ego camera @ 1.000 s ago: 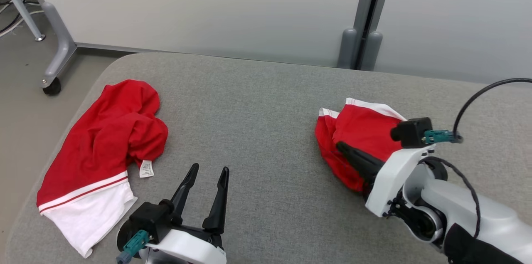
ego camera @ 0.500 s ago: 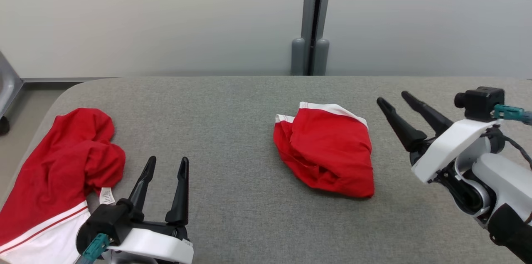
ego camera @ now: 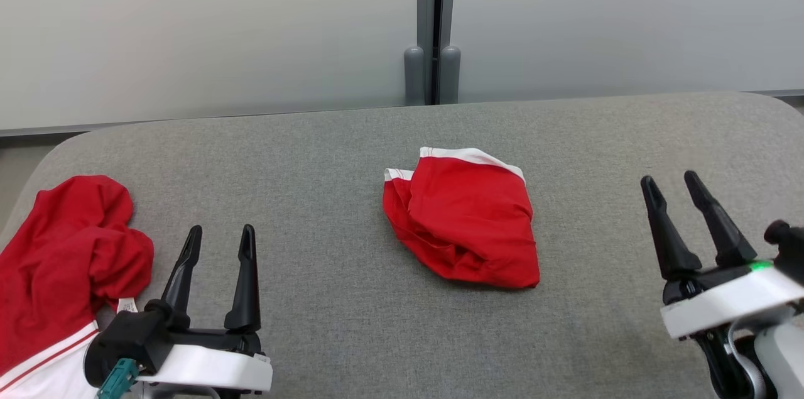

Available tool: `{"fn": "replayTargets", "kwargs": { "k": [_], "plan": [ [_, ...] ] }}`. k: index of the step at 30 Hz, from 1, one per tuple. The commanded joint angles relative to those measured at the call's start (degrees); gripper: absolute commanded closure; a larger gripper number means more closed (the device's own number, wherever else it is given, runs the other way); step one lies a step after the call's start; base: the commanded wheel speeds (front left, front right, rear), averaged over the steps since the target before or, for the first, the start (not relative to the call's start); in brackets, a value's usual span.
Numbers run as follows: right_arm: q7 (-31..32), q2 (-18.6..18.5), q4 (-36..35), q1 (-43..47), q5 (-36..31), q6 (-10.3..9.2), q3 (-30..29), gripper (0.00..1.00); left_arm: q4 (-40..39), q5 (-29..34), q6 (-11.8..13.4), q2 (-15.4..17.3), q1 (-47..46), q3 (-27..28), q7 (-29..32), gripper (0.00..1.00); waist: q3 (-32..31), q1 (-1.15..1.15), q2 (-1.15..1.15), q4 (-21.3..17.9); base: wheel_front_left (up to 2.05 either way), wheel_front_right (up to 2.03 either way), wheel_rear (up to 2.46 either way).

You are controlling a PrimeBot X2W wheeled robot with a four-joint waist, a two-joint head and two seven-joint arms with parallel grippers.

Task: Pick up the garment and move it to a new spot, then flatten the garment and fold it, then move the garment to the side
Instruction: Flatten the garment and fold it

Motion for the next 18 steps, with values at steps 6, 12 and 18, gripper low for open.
{"fn": "replayTargets", "kwargs": {
  "k": [6,12,18],
  "plan": [
    [-0.2,4.6,-2.4,8.3,-7.5,0.03,-5.6,0.0,-0.9,2.3,0.2,-0.4,1.7,0.7,-0.1,0.0,0.5,0.0,0.0,0.1,0.0,0.0,0.0],
    [-0.3,6.7,-1.2,9.4,-10.4,0.03,-6.3,0.0,-1.3,3.4,0.4,-0.8,2.1,0.3,-0.1,0.0,1.2,0.0,0.0,0.5,0.0,0.0,0.0],
    [-0.2,7.1,-0.4,8.8,-11.6,0.02,-7.2,0.0,-1.6,3.9,0.8,-0.9,2.0,0.0,-0.1,0.0,0.6,0.0,0.0,1.1,0.0,0.0,0.0]
  ]
}}
